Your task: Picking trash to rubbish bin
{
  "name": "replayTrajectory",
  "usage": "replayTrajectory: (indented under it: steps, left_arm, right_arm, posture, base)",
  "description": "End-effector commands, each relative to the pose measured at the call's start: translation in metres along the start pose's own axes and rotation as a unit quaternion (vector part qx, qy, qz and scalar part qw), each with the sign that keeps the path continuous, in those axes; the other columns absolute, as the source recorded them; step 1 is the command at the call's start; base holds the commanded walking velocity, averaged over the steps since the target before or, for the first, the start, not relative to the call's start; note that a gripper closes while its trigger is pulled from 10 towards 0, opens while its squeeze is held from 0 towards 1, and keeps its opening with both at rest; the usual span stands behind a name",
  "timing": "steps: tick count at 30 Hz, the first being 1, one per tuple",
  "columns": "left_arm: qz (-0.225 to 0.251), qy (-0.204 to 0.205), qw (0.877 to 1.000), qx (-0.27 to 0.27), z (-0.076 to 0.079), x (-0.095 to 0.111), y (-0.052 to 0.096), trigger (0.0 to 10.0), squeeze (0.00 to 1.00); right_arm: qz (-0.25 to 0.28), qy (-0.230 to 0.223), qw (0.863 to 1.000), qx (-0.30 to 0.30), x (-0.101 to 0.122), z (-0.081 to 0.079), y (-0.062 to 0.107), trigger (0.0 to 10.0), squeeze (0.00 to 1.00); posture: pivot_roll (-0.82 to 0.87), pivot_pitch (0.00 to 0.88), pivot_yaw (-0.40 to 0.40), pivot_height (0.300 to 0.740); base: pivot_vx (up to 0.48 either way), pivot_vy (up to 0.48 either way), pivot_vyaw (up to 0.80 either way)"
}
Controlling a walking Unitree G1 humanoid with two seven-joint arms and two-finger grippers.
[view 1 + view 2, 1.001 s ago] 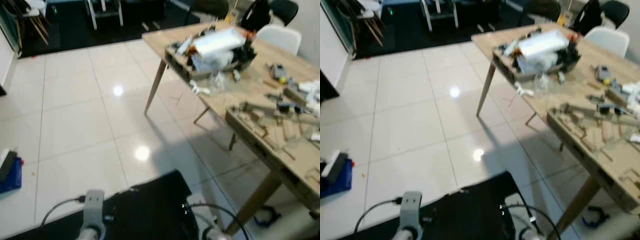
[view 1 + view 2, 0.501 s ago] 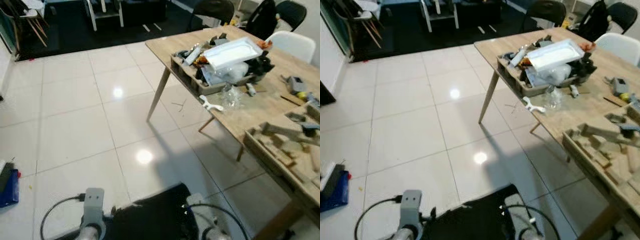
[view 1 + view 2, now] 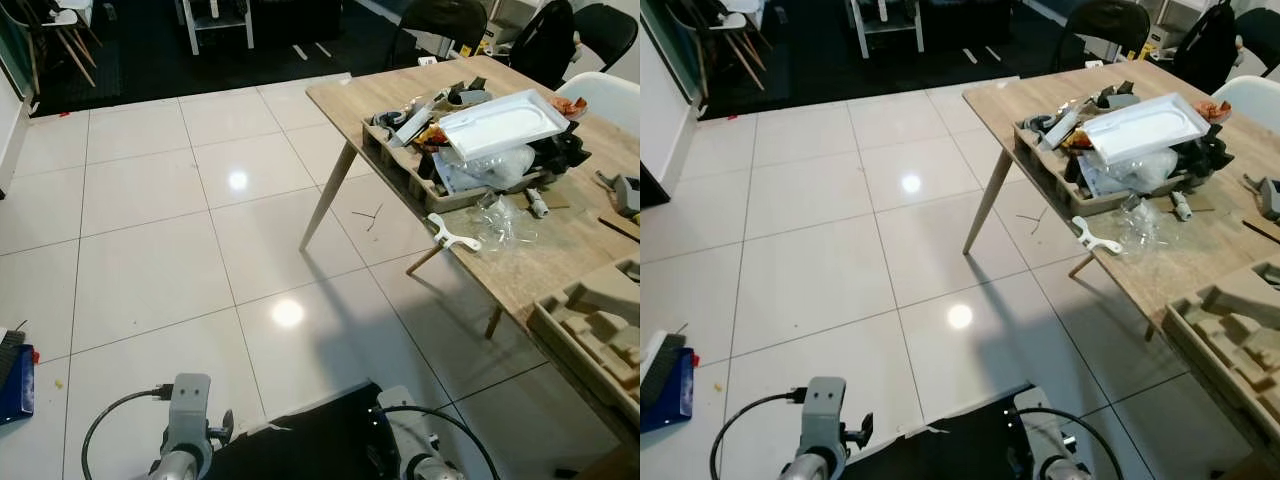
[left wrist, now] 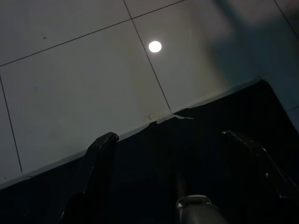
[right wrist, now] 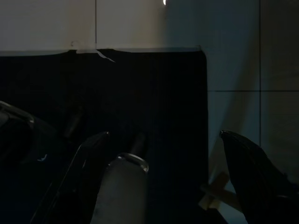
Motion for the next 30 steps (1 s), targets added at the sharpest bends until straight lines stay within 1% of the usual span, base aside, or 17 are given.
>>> replayTrajectory:
  steps: [1,15,30]
  left_arm:
    - [-0.02,-0.009,1.0,-0.004,0.002,-0.0105,0.0041,10.0,0.0]
    - [-0.02,-0.009,1.0,-0.002,0.0021,-0.0121,0.0051,10.0,0.0]
    - [-0.02,-0.013,1.0,-0.003,0.0003,-0.0125,0.0058,10.0,0.0]
  right_arm:
    - [-0.019,-0.016,1.0,0.0,-0.0111,-0.0001,0.0027,10.0,0.0]
    - [-0.018,-0.009,1.0,0.0,-0.0086,0.0012,0.002,10.0,0.0]
    - [-0.02,-0.009,1.0,0.004,-0.0107,-0.0009,0.0024,10.0,0.0]
  posture:
    - [0.0,0.101,0.014,0.74]
    - [0.01,0.091,0.007,0.74]
    - [0.01,0.087,0.01,0.74]
  base:
    - [0.0,0.0,-0.8]
    - [0.0,0.0,-0.8]
    - [0.0,0.0,-0.8]
Point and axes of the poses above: a point about 5 cm out from each wrist's last joint towards the gripper, its own y axis pointing back from the gripper into the wrist, its own x axis along the axis of the wrist's last joint, z = x × y, the point moved 1 cm from there along -y, pointing out of the wrist towards the gripper, and after that the axes turned 6 degrees about -y, right-handed, at the moved point
